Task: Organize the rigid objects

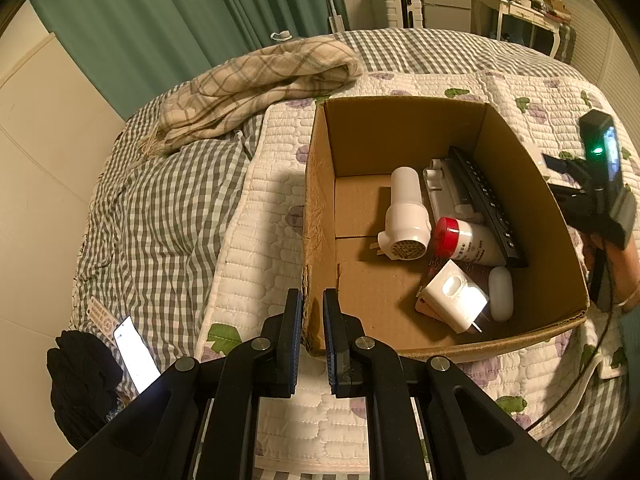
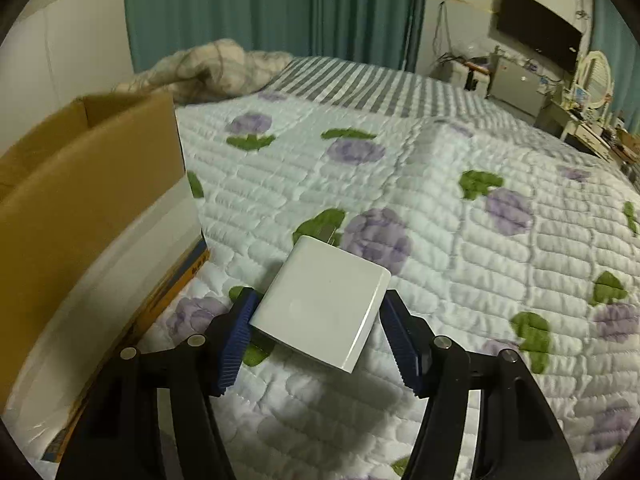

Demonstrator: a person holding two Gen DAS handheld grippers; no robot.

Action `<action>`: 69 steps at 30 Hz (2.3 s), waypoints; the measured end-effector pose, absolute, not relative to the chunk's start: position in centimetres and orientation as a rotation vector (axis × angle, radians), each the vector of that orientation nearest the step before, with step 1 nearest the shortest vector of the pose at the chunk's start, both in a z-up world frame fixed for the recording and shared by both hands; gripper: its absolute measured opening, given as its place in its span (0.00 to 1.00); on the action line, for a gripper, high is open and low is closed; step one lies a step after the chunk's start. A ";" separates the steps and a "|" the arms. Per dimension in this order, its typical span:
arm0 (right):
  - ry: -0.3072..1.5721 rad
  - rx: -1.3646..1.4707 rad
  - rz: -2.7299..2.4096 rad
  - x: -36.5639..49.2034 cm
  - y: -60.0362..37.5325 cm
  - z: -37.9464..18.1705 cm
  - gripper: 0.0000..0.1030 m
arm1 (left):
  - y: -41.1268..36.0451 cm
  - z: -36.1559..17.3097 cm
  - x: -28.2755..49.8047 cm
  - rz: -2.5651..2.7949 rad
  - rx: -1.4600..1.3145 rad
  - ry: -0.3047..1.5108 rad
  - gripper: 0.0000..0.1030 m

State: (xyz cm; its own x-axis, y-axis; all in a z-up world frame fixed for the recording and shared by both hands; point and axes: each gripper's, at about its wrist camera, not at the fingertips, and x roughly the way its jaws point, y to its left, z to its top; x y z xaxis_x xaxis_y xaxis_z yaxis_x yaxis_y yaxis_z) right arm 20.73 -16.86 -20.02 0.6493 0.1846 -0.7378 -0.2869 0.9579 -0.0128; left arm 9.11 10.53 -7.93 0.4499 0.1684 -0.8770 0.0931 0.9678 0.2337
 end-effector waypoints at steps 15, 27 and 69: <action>0.582 -0.093 0.317 17.6 -15.5 -7.1 0.60 | 10.6 -8.0 9.1 0.044 0.258 1.106 0.09; 0.682 -0.164 0.548 17.7 -3.6 -7.1 0.60 | 10.8 -8.0 9.1 0.038 0.246 1.104 0.09; 0.598 -0.013 0.333 7.3 -10.2 -4.9 0.94 | 10.2 -3.0 6.5 -0.018 0.194 0.982 0.09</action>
State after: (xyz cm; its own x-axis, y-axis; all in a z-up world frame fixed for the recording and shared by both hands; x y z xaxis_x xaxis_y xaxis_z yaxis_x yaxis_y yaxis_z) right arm 7.32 -10.22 -4.89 0.7749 0.3039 -0.5542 -0.3114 0.9466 0.0836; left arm 6.52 10.24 -3.03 0.5570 0.0726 -0.8273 0.1025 0.9825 0.1552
